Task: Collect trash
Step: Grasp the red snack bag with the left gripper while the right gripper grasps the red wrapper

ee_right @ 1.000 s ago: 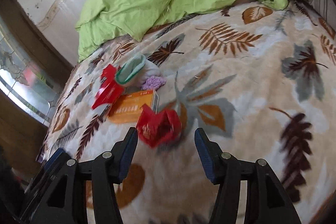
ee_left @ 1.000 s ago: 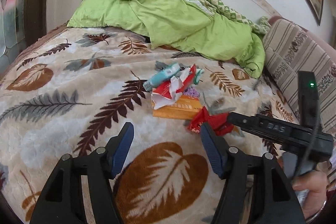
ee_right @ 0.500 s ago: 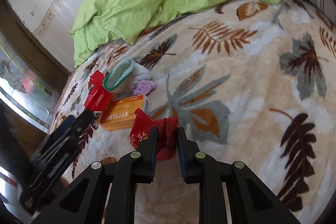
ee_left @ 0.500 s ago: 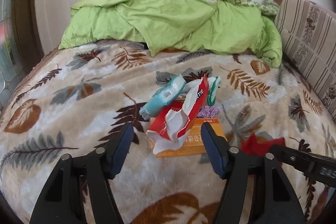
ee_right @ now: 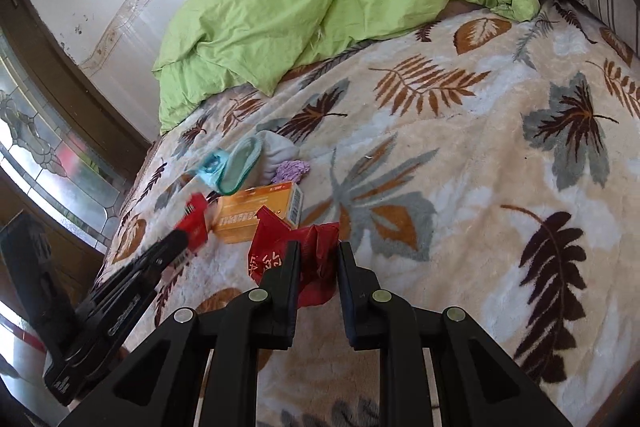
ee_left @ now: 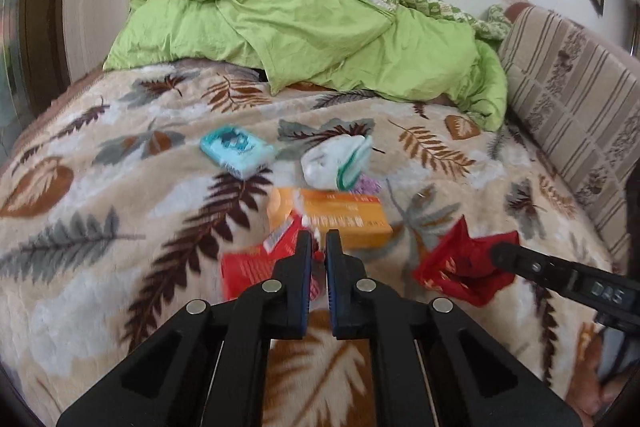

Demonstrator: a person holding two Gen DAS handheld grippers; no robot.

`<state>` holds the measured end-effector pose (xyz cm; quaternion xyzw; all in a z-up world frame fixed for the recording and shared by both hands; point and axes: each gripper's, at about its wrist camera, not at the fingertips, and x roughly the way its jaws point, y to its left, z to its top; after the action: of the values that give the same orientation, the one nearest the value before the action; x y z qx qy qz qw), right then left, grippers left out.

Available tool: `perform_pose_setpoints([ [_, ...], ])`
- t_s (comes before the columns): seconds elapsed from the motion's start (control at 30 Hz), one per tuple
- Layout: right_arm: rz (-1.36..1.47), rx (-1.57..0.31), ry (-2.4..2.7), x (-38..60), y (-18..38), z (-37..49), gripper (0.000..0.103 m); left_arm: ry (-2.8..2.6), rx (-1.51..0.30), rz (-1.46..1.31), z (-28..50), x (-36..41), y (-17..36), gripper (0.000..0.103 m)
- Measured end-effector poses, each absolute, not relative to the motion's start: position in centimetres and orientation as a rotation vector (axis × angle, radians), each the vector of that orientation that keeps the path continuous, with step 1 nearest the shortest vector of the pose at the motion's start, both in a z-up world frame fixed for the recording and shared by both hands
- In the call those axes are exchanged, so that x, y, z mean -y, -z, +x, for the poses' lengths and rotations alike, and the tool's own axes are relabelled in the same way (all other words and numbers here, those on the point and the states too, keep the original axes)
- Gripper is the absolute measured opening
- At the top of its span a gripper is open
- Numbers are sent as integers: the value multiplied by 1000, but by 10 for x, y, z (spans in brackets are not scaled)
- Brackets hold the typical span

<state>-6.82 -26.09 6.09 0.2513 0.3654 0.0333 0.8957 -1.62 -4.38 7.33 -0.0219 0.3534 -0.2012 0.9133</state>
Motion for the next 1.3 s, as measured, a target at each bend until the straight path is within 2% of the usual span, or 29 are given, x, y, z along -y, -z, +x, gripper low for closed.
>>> perform_pose_setpoints([
  [0.33, 533, -779, -110, 252, -56, -123, 19, 439, -820, -143, -77, 7, -68, 9],
  [0.37, 535, -776, -110, 252, -56, -125, 19, 417, -830, -158, -74, 3, -66, 22],
  [0.4, 534, -766, -101, 254, -57, -125, 19, 410, -842, -184, -69, 0, -65, 44],
  [0.47, 535, -755, -85, 257, -58, -125, 19, 374, -824, -242, -58, -8, -63, 63],
  [0.6, 536, -764, -73, 261, -54, -124, 19, 337, -880, -297, -21, -15, -45, 61],
  [0.63, 538, -763, -72, 261, -54, -123, 19, 332, -900, -322, -12, -15, -39, 57],
  [0.7, 547, -762, -68, 264, -53, -121, 19, 357, -942, -357, 0, -11, -29, 42],
  [0.77, 555, -767, -69, 266, -51, -118, 19, 387, -981, -366, 7, -1, -19, 35],
  [0.9, 557, -778, -74, 266, -48, -113, 19, 392, -1012, -333, 12, 21, -9, 30],
  [0.93, 554, -778, -72, 265, -48, -113, 19, 384, -1005, -308, 12, 25, -10, 27],
  [0.97, 550, -778, -70, 265, -48, -112, 19, 372, -999, -281, 11, 28, -11, 19],
  [1.1, 546, -777, -66, 265, -48, -113, 19, 374, -964, -284, 3, 26, -20, 13],
  [1.3, 532, -767, -61, 260, -51, -114, 19, 381, -831, -164, -33, 26, -49, 12],
])
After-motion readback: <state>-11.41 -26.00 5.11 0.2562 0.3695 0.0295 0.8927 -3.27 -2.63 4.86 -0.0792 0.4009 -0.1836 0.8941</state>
